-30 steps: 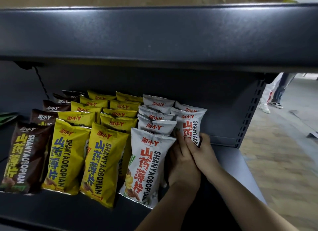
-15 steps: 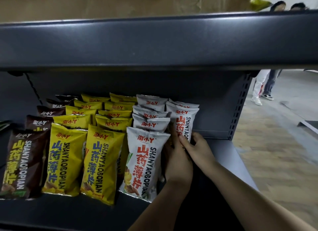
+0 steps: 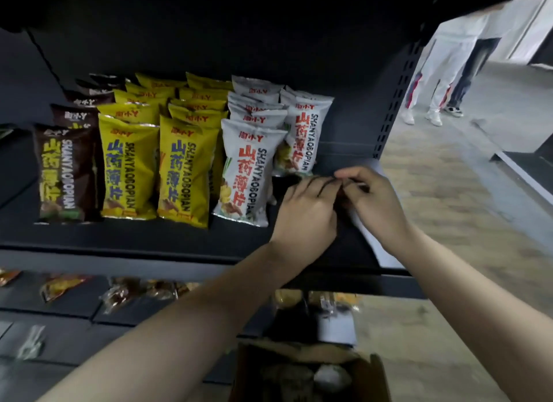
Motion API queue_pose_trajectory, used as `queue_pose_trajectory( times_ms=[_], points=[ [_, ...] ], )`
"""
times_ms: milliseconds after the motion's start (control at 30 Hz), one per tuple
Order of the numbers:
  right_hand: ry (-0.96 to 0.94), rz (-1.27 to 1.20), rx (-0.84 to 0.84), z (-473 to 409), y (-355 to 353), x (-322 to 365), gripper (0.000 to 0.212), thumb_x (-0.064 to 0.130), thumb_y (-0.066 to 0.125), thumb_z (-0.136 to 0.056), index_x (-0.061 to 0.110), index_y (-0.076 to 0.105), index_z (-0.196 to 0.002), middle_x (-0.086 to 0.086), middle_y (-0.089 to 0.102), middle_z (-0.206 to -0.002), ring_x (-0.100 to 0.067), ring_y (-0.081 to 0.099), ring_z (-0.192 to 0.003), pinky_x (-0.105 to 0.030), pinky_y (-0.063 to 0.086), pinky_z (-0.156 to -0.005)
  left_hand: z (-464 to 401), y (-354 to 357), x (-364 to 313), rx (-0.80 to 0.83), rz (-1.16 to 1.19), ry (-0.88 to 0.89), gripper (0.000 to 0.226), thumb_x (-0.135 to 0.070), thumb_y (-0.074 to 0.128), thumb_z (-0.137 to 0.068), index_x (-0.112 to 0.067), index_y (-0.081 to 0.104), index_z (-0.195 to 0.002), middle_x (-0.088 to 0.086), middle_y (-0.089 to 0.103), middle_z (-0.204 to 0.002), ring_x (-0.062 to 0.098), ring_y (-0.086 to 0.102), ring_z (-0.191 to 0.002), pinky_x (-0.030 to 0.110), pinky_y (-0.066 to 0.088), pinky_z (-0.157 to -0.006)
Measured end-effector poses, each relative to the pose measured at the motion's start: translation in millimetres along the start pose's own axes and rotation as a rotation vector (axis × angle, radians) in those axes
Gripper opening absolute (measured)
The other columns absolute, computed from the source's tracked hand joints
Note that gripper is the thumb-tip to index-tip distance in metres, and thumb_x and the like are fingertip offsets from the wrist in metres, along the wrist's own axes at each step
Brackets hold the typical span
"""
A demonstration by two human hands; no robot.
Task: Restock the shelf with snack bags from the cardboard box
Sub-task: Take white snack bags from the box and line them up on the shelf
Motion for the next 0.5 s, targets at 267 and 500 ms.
queue_pose_trajectory(
  times_ms=[267, 500],
  points=[
    [-0.100, -0.036, 0.216, 127, -11, 31, 0.023, 0.010, 0.047, -0.097, 0.028, 0.061, -0.097, 0.013, 0.065, -0.087, -0.005, 0.064, -0.084, -0.022, 0.053, -0.076, 111, -48, -28, 0.014, 0.298, 0.211, 0.034, -0.002, 0.041, -0.083, -0.002, 0.068, -0.104, 0.012, 0.067, -0.088, 0.028, 0.063, -0.076, 0.035, 0.053, -0.061],
    [0.222, 0.131, 0.511, 227, 29, -39, 0.023, 0.013, 0.050, -0.095, 0.034, 0.059, -0.097, 0.023, 0.061, -0.092, 0.004, 0.060, -0.090, -0.009, 0.047, -0.076, 238, 5, -13, 0.482, 0.384, -0.107, 0.036, -0.015, 0.041, -0.084, -0.016, 0.072, -0.102, 0.001, 0.071, -0.100, 0.019, 0.066, -0.087, 0.022, 0.047, -0.066]
  ],
)
Point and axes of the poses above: each hand's wrist, its own z-axis away from the middle knuckle, its own y-axis out of the palm, x = y × z, the point moved 2 cm from there along -z, towards the middle knuckle
